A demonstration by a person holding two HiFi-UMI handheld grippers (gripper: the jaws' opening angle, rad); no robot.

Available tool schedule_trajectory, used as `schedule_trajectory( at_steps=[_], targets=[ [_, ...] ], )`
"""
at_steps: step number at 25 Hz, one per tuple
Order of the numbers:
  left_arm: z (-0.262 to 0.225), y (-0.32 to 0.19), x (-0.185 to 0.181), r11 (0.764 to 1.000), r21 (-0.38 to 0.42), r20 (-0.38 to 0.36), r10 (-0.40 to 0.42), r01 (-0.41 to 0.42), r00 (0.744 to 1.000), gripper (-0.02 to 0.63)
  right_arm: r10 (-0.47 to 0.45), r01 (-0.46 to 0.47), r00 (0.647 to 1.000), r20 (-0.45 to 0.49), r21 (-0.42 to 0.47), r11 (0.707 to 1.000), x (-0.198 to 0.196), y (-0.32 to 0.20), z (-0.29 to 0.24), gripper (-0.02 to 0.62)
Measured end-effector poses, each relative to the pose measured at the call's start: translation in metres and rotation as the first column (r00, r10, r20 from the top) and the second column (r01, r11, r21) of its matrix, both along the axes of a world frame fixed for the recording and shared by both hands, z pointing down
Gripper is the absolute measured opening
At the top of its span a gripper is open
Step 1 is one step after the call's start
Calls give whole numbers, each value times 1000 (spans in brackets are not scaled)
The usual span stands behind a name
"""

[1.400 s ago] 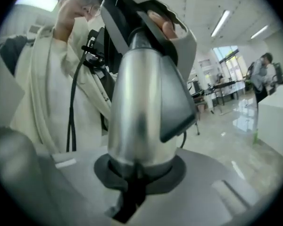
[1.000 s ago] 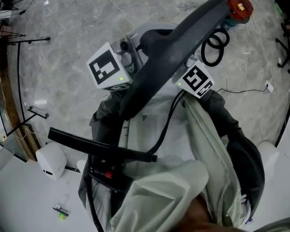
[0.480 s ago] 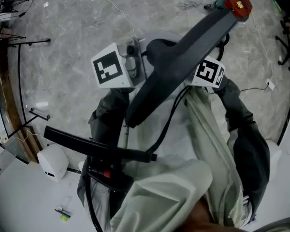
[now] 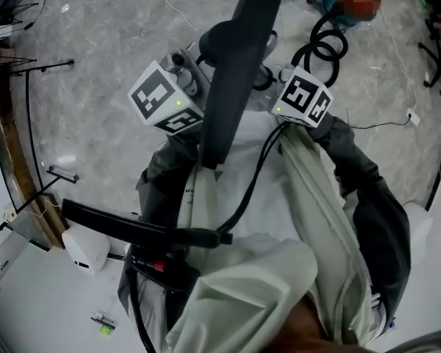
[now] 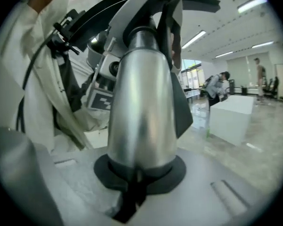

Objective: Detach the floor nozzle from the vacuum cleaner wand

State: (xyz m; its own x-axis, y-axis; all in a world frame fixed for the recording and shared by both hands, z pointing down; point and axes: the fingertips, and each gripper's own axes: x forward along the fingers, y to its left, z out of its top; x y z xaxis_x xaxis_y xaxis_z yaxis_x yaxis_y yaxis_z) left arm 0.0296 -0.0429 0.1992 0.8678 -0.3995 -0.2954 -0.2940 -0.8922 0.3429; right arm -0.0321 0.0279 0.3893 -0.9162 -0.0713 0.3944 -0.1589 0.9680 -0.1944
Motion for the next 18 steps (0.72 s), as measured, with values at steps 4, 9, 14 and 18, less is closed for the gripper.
schedule_trajectory(
  at_steps=[4,9,14,18],
  targets=[
    [3,-3,-4,1000,-14,-6,-4,4,1000,71,191,-188,981,-41,80,979,-3,-15,6,37],
    [-17,35,-4,978,142,-39,162,-155,986,72,-18,18,1000,-2,77,997,-5,12,-10,38],
    [-18,54,5,927,221,-46,321,-304,946,72,-324,329,942,89,-60,942,6,43,-17,38],
    [-15,64,8,889,247,-64,411,-384,910,72,-534,556,830,163,-158,816,20,66,-16,39]
  ],
)
